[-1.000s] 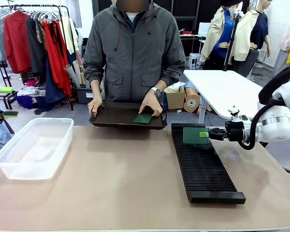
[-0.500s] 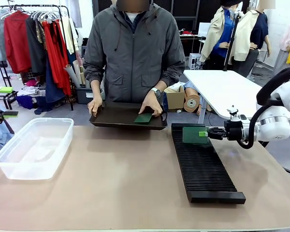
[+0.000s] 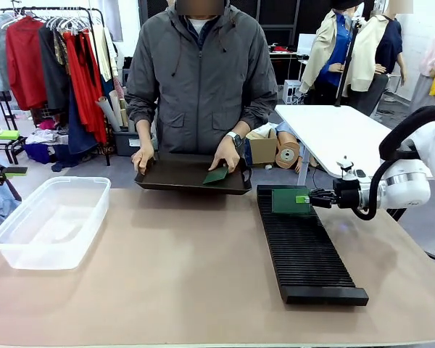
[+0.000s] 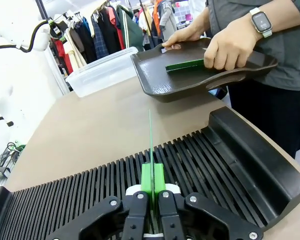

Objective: Sort PCBs into racks and boxes based on the side picked up.
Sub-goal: If the short side of the Blank PCB is picked up, insert it into the PCB Rack ; if the long side is picked up, place it in the Organizing box.

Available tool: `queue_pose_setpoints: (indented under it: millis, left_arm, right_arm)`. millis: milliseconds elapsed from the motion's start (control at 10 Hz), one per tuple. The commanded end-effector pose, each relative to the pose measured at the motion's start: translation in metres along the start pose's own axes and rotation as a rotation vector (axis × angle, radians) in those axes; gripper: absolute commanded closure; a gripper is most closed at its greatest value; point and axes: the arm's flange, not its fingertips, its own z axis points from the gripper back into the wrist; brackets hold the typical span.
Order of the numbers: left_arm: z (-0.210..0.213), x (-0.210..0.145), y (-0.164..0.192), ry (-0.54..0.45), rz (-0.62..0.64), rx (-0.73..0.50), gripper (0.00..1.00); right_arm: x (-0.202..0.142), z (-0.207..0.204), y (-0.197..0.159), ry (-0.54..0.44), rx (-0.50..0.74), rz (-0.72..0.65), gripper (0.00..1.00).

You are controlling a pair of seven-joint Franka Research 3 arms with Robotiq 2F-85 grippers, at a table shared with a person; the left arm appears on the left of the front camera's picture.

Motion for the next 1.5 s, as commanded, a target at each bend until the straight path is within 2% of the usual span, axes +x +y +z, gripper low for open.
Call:
queue_pose_setpoints:
  millis: [0, 200, 1400]
  left_arm:
    - [0.0003, -0.0014, -0.0012, -0.001, 0.005, -0.006, 0.00]
    - [0.0003, -0.0014, -0.0012, -0.001, 0.005, -0.006, 0.00]
    - [0.0003, -0.0014, -0.0012, -0.001, 0.005, -0.006, 0.00]
  right_arm:
    - [-0.0068, -0.0019, -0.0104, 0.015, 0.032, -0.029, 1.00]
    - [-0.0107, 0.0025, -0.0107, -0.027, 0.055, -0.040, 1.00]
    - [-0.0046, 0.0033, -0.0035, -0.011, 0.111, 0.013, 1.00]
